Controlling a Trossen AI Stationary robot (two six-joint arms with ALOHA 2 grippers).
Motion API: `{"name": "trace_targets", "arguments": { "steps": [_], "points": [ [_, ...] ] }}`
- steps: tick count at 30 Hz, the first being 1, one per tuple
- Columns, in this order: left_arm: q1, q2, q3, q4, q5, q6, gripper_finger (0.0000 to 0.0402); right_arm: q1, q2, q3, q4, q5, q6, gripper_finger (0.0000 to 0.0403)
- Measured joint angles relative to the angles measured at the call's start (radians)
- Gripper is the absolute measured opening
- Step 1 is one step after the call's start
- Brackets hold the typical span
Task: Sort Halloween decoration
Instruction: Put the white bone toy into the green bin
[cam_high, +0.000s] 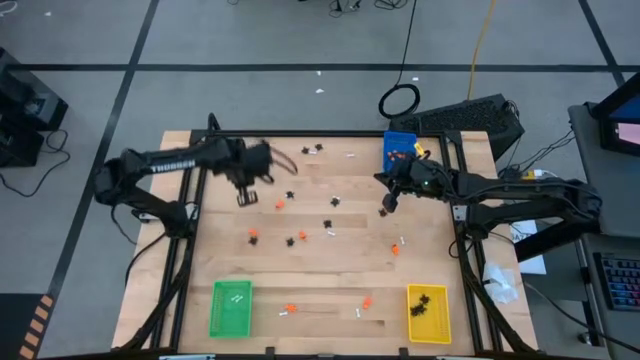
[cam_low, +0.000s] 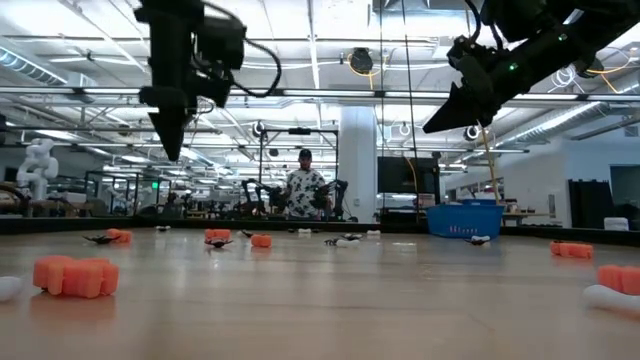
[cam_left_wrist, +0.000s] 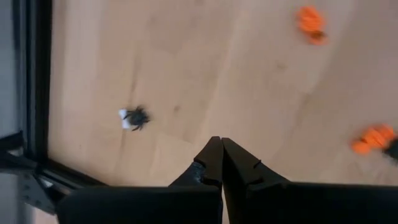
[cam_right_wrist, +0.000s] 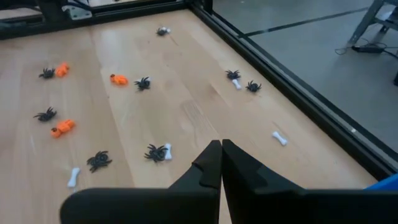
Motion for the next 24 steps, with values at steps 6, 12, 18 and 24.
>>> {"name": "trace_targets", "arguments": {
  "steps": [6,12,18,24],
  "points": [
    [0.250,0.069,0.000,0.027,0.061,0.042,0.0000,0.000,0.006,0.000,0.032,0.000,-0.003,0.0002],
    [0.378,0.193,-0.001,0.111,0.050,0.088,0.0000,0.001,0.006,0.000,0.038,-0.002,-0.003,0.0002],
    [0.376,0.272,0.024,0.219,0.146,0.121,0.0000,0.001,0.006,0.000,0.039,-0.002,-0.011,0.0002],
    [0.296,0.304,0.069,0.242,0.204,0.165,0.0000,0.001,0.006,0.000,0.039,-0.002,-0.011,0.0002]
  ]
}}
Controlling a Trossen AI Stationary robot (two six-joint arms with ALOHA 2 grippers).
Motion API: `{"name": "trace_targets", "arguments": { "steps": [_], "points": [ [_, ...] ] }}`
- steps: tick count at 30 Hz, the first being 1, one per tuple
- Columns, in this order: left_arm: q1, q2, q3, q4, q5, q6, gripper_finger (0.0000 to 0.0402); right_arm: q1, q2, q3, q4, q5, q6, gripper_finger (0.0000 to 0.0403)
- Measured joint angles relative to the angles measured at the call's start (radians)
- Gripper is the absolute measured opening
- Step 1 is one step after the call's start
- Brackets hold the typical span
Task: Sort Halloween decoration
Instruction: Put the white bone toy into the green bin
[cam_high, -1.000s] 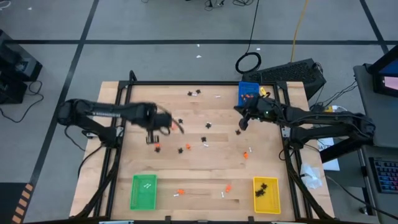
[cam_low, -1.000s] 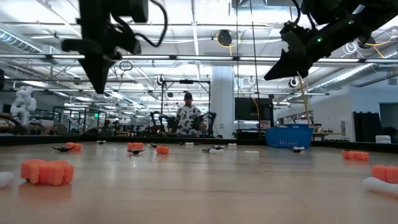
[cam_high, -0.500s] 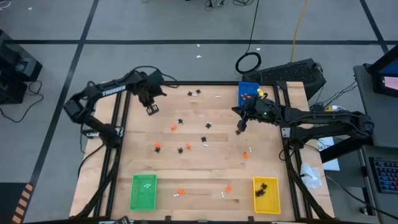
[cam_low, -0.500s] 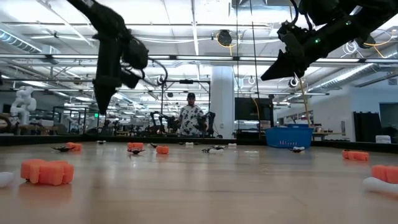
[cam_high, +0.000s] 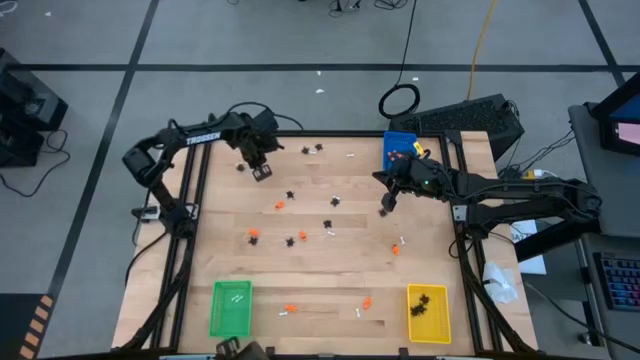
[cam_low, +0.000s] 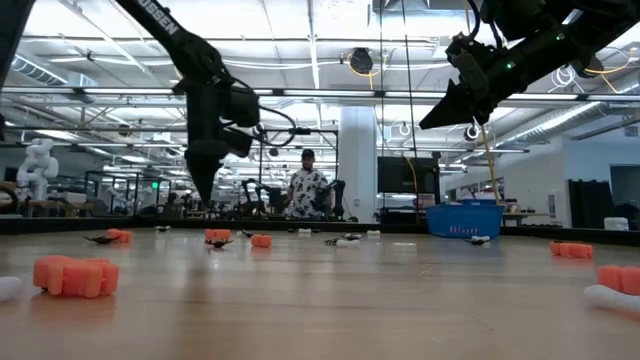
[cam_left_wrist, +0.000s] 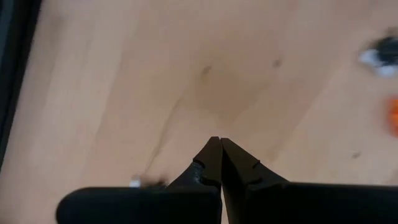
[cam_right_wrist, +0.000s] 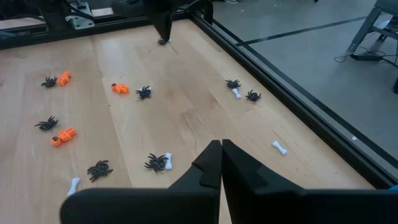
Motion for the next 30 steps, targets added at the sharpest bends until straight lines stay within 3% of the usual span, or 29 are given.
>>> {"name": "trace_targets", "arguments": {
  "steps": [4,8,13,21,30],
  "points": [
    [-0.099,0.000,0.001,-0.003,0.046,-0.019,0.0000,0.000,0.000,0.000,0.000,0.000,0.000,0.0002],
    [-0.212,0.000,0.001,0.035,0.064,-0.162,0.0002,0.000,0.000,0.000,0.000,0.000,0.000,0.0002],
    [-0.315,0.024,0.002,0.115,0.102,-0.348,0.0040,0.000,0.000,0.000,0.000,-0.001,0.004,0.0002],
    [-0.306,0.134,0.002,0.161,0.023,-0.522,0.0112,0.000,0.000,0.000,-0.001,-0.001,0.011,0.0002],
    [-0.282,0.189,0.005,0.202,0.018,-0.524,0.0106,0.000,0.000,0.001,-0.001,-0.001,0.002,0.0002]
  ]
}}
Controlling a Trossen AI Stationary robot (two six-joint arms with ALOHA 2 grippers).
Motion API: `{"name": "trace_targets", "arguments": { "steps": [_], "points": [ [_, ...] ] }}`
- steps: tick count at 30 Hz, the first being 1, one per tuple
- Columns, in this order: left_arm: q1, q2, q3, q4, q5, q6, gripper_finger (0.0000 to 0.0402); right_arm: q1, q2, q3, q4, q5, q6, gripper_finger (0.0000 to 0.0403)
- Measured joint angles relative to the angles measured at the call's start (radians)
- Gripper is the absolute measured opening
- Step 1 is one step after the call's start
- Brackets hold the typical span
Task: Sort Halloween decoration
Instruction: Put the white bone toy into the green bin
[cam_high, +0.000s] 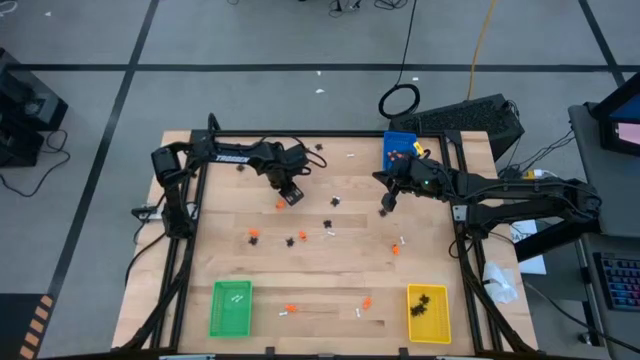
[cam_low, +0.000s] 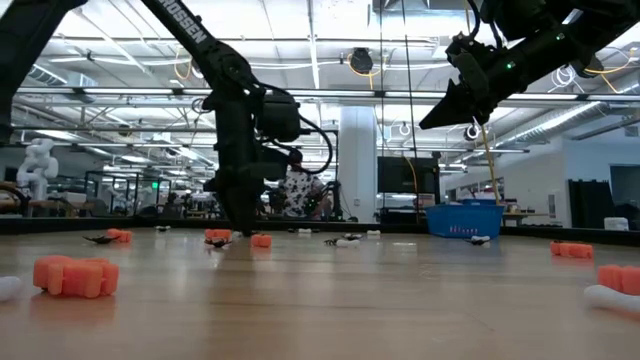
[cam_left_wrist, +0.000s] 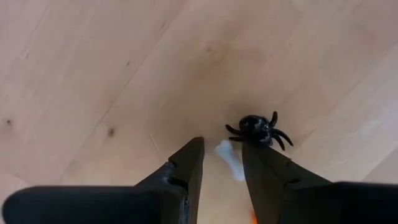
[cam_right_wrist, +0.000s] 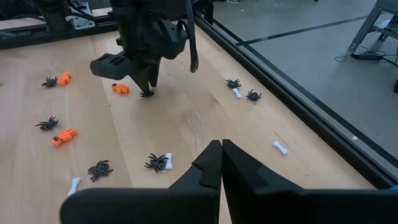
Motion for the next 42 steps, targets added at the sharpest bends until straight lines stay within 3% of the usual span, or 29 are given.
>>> {"name": "trace_targets", "arguments": {
  "steps": [32,42],
  "points": [
    [-0.001,-0.019,-0.005,-0.204,-0.116,0.080,0.0101,0.000,0.000,0.000,0.000,-0.003,0.002,0.0002],
    [-0.003,-0.021,-0.006,-0.229,-0.116,0.144,0.0008,0.000,0.000,0.000,0.000,-0.003,0.002,0.0002]
  ]
}}
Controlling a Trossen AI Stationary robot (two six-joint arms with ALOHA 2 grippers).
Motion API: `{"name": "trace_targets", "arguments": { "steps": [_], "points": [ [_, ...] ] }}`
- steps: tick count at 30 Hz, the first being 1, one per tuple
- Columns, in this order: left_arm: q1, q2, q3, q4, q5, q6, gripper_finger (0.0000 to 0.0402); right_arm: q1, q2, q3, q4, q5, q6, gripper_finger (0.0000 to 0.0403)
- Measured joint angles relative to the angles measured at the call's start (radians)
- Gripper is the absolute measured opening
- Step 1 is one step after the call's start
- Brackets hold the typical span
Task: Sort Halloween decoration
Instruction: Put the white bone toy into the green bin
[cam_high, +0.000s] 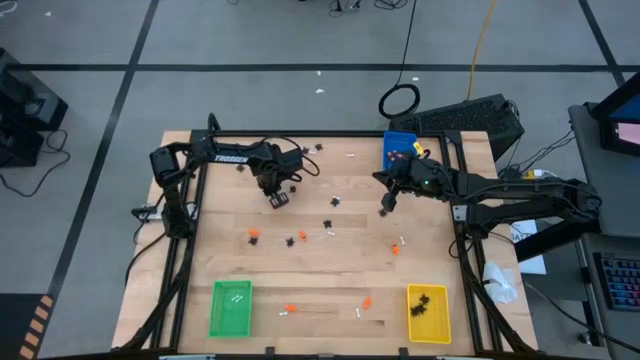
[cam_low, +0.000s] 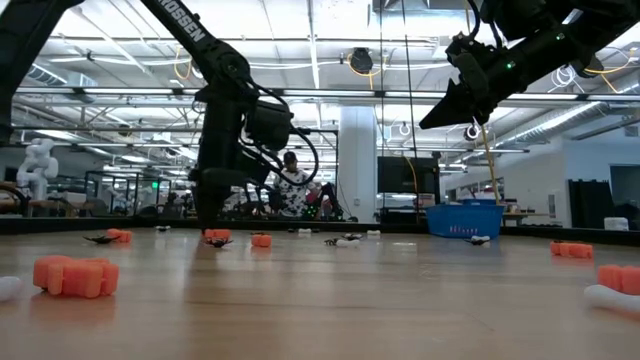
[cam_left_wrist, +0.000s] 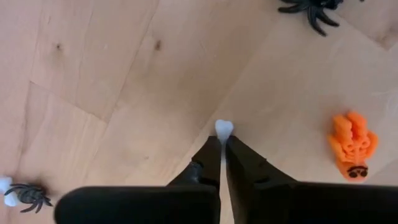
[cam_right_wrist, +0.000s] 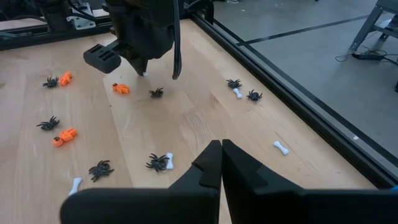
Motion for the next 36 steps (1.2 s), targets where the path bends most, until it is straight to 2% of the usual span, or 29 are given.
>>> {"name": "trace_targets", "arguments": {
  "steps": [6,11,19,27,36],
  "points": [
    [-0.039,-0.015,0.000,-0.038,0.002,0.046,0.0002,0.000,0.000,0.000,0.000,0.000,-0.002,0.0002],
    [-0.091,-0.080,0.000,-0.067,0.019,0.062,0.0000,0.000,0.000,0.000,0.000,0.000,-0.003,0.0002],
    [-0.271,-0.253,0.000,-0.145,0.110,-0.023,0.0000,0.000,0.000,0.000,0.000,0.000,-0.003,0.0002],
    [-0.621,-0.382,0.001,-0.176,0.197,-0.328,0.0000,0.000,0.000,0.000,0.000,0.000,-0.001,0.0002],
    [-1.028,-0.396,0.002,-0.140,0.270,-0.795,0.0000,0.000,0.000,0.000,-0.008,0.000,0.007,0.0002]
  ]
}}
